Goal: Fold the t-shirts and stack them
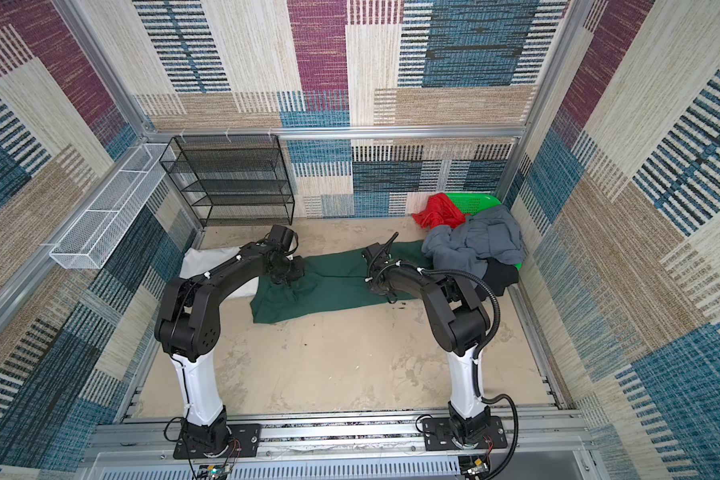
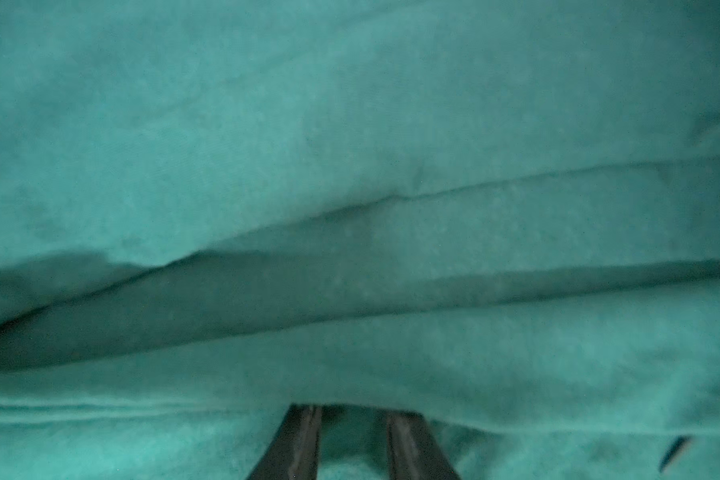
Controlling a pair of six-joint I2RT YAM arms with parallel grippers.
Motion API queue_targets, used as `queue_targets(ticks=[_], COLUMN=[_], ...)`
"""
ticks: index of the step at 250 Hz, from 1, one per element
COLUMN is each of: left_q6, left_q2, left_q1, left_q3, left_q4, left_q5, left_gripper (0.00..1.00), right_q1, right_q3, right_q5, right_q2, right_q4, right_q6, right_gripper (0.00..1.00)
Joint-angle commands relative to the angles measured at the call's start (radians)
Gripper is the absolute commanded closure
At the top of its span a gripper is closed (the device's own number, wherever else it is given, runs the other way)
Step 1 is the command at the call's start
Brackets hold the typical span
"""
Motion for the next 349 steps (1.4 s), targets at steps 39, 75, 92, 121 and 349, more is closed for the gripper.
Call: queue_targets(ticks=[39, 75, 92, 121, 349], left_q6=[0.019, 0.044, 0.072, 0.117, 0.16], left_q2=[0.019, 0.079, 0.128, 0.202, -0.267], left_q1=[0.008, 0.01, 0.009, 0.01, -0.052], left_q3=[0.037, 0.152, 0.233, 0.353, -0.284], left_q4=[0.016, -0.036, -0.073, -0.119, 0.104], left_q5=[-0.001, 0.014, 0.025, 0.038, -0.118], left_gripper=[1.0, 1.0, 0.99, 0.63, 0.39], right_q1=[-0.005, -0.005, -0.004, -0.004, -0.005], right_q3=[-0.008, -0.063, -0.093, -0.141, -0.182], right_q5=[-0.032, -0.092, -0.106, -0.119, -0.157], right_q2=[0.004, -0.007, -0.023, -0.054, -0.114], right_q4=[-0.062, -0.029, -0.018, -0.005, -0.003], right_q6=[-0.017, -0.007, 0.0, 0.012, 0.015], right_gripper=[0.76, 0.78, 0.78, 0.78, 0.77])
